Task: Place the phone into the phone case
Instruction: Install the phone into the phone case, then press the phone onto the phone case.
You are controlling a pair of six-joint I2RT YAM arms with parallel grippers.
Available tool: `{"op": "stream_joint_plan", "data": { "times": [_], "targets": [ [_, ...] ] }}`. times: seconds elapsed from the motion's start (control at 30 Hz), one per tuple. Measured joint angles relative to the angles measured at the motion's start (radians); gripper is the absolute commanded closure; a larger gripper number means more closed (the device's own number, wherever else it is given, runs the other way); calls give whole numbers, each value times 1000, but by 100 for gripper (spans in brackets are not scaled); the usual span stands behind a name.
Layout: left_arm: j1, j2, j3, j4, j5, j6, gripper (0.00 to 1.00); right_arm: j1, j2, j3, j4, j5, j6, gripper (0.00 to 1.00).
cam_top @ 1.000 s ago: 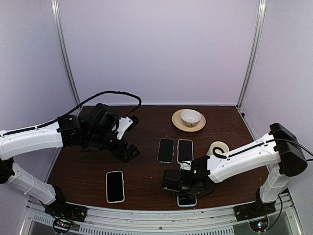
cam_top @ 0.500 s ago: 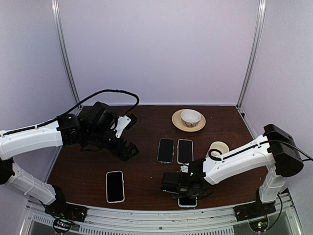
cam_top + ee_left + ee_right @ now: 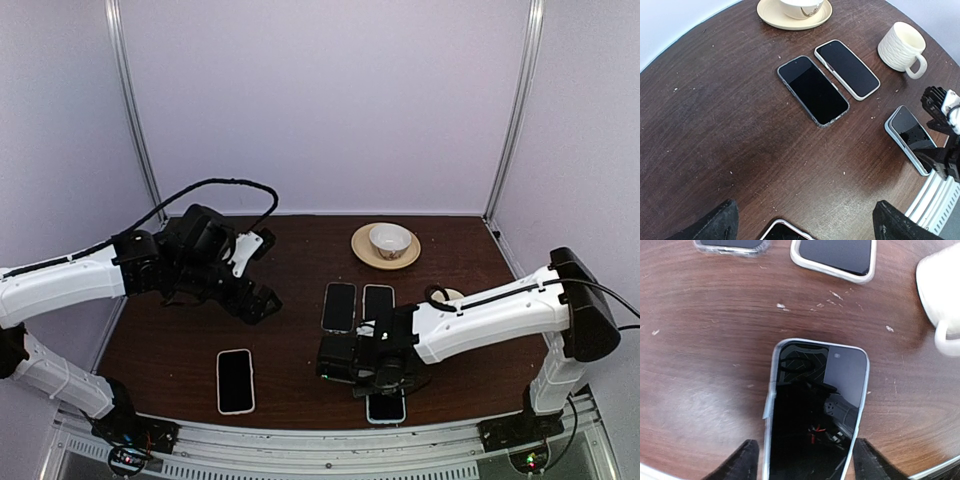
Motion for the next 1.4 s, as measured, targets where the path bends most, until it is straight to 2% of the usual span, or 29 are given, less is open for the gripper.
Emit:
{"op": "stream_joint_plan", "data": {
  "times": [0.13, 0.27, 0.4, 0.5, 0.9, 1.0, 1.17, 1.4],
  "targets": [
    [3, 0, 0, 0, 14, -2, 3, 23, 12, 67, -22, -14, -27, 61],
    [5, 0, 0, 0, 26, -3, 2, 42, 31, 66, -4, -53, -31, 76],
    [5, 0, 0, 0, 31, -3, 2, 50, 48, 39, 29, -94, -25, 78],
    [6, 0, 0, 0, 37, -3, 2, 54, 71, 21, 51, -119, -19, 84],
    [12, 0, 0, 0, 46, -3, 3, 68, 76, -20, 69, -101, 20, 97],
    [16, 0, 0, 0, 51, -3, 3, 69, 61, -46, 93, -101, 23, 97],
    [22, 0, 0, 0, 52, -4, 2, 58, 3, -100, 174, -124, -7, 91],
    [29, 0, 0, 0, 53, -6, 3, -45, -63, -97, 117, -138, -108, 76]
  ]
}}
